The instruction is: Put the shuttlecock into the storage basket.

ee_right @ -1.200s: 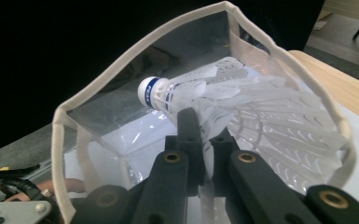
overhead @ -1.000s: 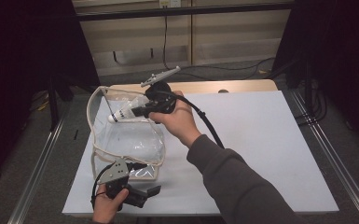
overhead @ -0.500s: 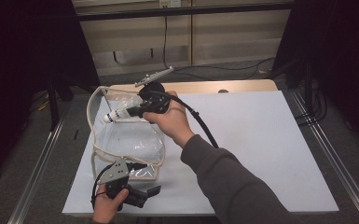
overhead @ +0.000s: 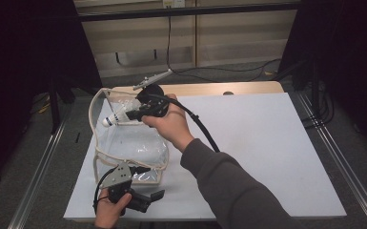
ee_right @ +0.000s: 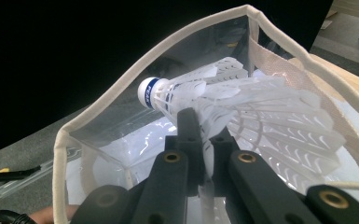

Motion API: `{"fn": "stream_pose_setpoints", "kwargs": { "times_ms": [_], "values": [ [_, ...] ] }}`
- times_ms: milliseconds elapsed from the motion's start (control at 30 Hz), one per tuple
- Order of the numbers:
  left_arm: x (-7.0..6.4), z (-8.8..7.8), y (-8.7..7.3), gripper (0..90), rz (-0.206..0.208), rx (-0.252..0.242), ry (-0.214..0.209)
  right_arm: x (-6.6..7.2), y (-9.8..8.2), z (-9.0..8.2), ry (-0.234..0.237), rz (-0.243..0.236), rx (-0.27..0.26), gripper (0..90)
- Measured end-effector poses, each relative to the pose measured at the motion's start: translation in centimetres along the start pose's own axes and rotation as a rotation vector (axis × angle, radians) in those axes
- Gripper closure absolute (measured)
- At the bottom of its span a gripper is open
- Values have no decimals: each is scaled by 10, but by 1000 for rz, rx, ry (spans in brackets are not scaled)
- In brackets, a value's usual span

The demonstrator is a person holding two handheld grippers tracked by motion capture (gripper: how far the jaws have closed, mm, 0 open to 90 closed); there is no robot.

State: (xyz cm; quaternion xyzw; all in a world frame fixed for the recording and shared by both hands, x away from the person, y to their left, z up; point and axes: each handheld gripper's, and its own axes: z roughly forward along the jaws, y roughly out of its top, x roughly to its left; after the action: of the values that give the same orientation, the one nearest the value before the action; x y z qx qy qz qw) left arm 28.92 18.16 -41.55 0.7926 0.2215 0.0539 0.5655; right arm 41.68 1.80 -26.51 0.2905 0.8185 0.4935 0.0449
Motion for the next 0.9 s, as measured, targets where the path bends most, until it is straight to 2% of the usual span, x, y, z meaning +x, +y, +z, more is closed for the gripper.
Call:
{"fn": "stream_pose_setpoints", "kwargs": {
  "times_ms": [300,767,900],
  "values": [
    [0,0,0,28,1,1,-1,6,-2,9,0,2,12,874],
    [0,0,0,28,1,1,-1,3,-7,23,-10,25,17,873],
    [0,0,0,28,1,0,-1,5,-8,29,1,28,24,873]
  ]
}}
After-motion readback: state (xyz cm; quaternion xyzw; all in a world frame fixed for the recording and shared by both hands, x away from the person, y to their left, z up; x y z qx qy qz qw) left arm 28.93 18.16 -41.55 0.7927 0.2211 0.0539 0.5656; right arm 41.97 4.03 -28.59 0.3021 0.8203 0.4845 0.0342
